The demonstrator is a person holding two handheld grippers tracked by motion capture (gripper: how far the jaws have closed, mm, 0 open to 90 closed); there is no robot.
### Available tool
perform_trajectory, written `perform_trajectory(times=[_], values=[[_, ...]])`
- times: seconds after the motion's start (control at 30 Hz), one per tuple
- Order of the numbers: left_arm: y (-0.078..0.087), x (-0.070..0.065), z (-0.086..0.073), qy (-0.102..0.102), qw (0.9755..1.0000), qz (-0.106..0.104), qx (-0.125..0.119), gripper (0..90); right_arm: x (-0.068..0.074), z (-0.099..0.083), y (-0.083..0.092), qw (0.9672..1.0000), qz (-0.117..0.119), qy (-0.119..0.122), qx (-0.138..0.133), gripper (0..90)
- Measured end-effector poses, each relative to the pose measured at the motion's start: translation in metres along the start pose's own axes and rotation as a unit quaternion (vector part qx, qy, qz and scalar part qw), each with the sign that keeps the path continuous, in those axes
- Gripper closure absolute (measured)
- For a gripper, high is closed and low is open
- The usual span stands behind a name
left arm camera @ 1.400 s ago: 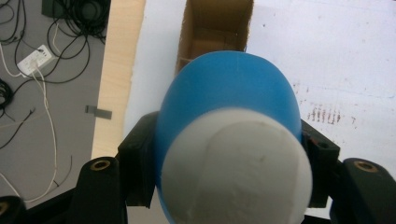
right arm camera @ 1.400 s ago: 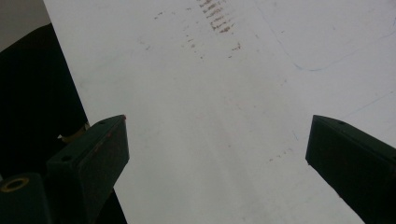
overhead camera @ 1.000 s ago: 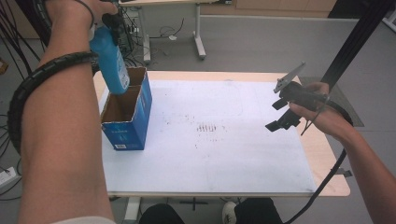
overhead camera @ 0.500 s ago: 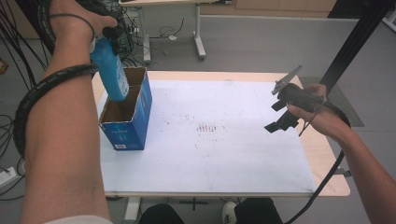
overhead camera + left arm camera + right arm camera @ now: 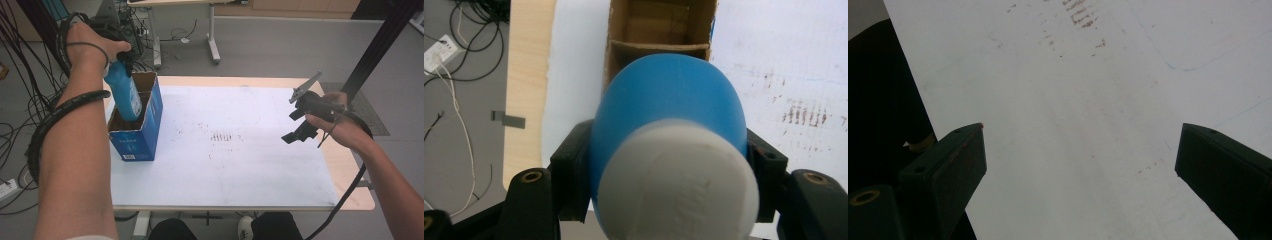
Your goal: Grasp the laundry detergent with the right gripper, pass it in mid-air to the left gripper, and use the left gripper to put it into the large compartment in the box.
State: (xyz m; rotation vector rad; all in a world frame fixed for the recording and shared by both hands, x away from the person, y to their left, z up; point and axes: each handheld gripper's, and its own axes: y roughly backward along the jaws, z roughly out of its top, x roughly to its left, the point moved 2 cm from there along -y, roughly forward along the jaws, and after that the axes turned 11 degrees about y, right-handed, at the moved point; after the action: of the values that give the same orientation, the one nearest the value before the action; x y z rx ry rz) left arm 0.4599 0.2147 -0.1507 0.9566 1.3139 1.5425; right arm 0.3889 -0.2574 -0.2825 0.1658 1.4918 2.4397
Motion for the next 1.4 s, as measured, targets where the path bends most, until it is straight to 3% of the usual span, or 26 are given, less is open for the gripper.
perform_trajectory(times=[0.37, 1.03, 1.4], values=[[-0.027, -0.001, -0.003, -0.011, 0.9999, 0.008, 0.001, 37.1, 0.0, 0.0, -0.002, 1.0, -0.003, -0.003, -0.002, 6.2], [-0.107, -0.002, -0.011, -0.03, 0.9992, 0.017, 0.023, 37.1, -0.004, -0.001, -0.013, 1.0, -0.005, -0.005, 0.003, 6.2], [-0.137, 0.004, -0.016, -0.042, 0.9985, 0.016, 0.031, 37.0, -0.006, -0.003, -0.023, 0.9999, 0.0, -0.01, 0.007, 6.2]])
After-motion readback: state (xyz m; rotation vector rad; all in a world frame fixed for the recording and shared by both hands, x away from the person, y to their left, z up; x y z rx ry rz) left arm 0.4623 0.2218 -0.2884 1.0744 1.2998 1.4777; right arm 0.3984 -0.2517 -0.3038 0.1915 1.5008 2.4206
